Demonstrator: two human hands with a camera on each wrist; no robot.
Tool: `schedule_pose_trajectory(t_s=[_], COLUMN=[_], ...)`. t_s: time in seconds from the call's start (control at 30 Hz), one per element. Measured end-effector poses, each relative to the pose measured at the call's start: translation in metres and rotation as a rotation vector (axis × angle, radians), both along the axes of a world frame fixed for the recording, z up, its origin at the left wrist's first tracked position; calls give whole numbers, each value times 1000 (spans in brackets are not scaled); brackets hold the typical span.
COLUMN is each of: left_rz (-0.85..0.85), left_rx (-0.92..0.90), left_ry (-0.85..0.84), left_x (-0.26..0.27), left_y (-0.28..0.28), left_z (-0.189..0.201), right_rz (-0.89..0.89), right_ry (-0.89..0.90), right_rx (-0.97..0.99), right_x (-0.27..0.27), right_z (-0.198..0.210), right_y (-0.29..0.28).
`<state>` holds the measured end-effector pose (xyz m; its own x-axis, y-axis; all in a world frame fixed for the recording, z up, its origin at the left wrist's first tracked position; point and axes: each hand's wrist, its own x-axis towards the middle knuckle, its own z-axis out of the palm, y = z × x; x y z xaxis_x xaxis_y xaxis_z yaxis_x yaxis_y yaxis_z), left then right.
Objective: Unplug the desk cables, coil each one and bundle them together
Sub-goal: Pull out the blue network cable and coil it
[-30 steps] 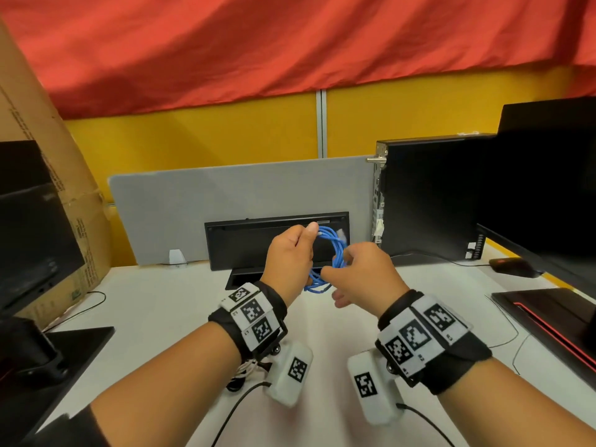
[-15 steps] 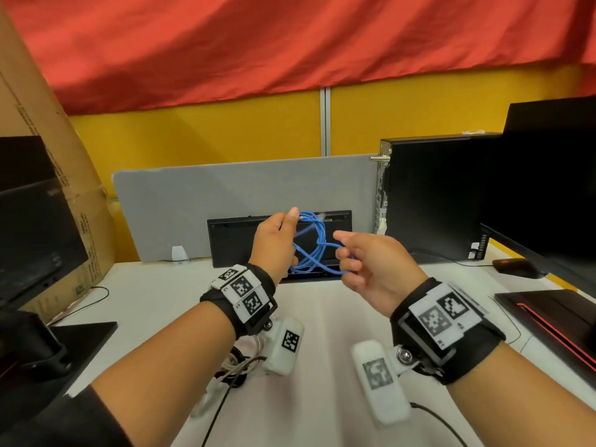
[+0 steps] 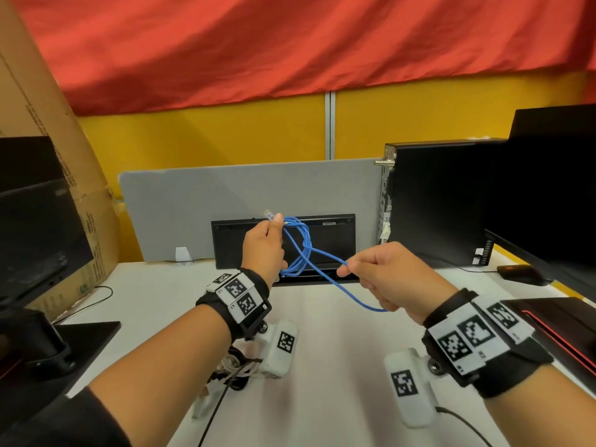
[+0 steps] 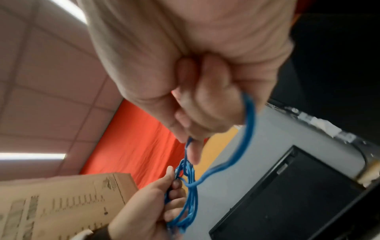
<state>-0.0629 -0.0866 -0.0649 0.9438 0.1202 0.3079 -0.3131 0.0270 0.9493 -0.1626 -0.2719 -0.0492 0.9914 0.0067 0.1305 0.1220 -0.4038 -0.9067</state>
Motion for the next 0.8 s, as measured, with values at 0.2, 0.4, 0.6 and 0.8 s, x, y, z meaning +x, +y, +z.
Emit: schedule_pose_trajectory(t_s=[0.2,0.4,0.6,0.8], left_rz=[88,195,256,283], left_rx=[19,40,249,384], left_ry=[18,29,-182,-275], left_x=[2,14,11,19], left_y=[-5,8,10,20], left_z=[-5,-3,-4,-3], right_rz=[57,24,-42,61], right_ry=[-80,-83,-35,-13], right_rx=[-529,-194,132,578], right_x=[2,7,3,-1], right_z=[-6,-13,-12,-7], right_y=[-5,-10,-2,-4])
